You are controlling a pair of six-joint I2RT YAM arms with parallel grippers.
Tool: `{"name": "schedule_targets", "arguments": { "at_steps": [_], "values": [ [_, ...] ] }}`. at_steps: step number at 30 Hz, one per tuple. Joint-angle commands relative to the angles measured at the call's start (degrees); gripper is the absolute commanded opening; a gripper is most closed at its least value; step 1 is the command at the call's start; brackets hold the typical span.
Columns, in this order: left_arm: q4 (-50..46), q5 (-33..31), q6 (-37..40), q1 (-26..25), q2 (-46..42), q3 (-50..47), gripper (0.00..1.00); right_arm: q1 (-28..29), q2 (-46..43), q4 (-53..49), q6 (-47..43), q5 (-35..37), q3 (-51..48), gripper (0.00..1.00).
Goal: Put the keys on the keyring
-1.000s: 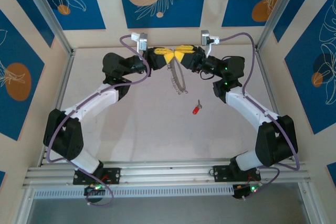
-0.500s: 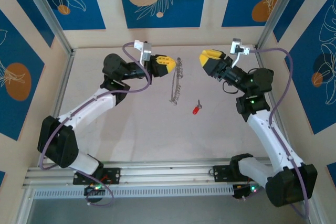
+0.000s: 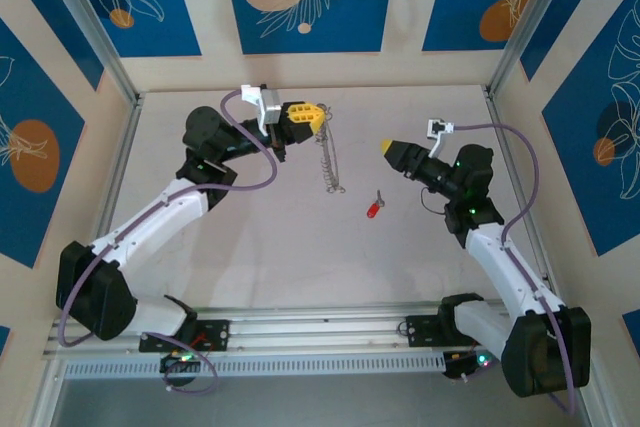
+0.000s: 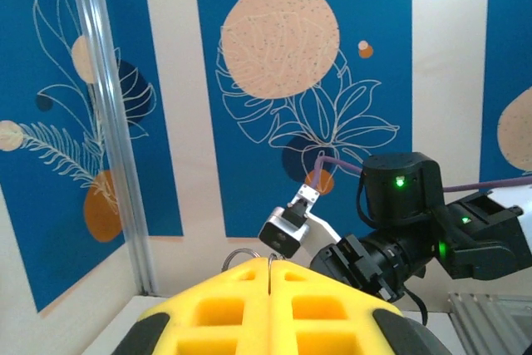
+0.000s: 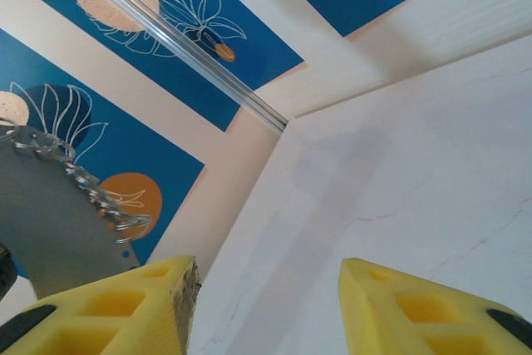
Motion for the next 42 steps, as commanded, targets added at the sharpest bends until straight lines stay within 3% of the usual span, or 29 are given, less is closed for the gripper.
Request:
{"name": "schedule_targets", "arguments": {
  "at_steps": [1, 9, 22, 31, 42],
  "values": [
    [-0.6, -3.0, 3.3, -0.7, -1.8, 0.0, 0.0, 0.7, 1.5, 4.1, 0.6, -3.2, 1.6, 0.48],
    [-5.1, -5.0, 2.9, -0.9, -0.7, 0.8, 0.0, 5.4, 5.7, 9.5, -1.2, -8.3, 8.7, 0.44],
    [-7.3, -5.5, -8.5, -0.8, 3.2, 3.9, 0.0, 9.2, 13.2, 24.4, 2.1, -11.4, 16.2, 0.42],
    [-8.1, -5.0, -11.8, -0.9, 5.1, 6.1, 0.0, 10.8, 15.5, 26.5, 2.7, -13.1, 17.5, 0.35],
    [-8.0, -3.8, -12.8, -0.8, 5.9, 6.9, 0.0, 11.8, 17.9, 27.3, 2.9, -13.0, 19.1, 0.34]
  ]
}}
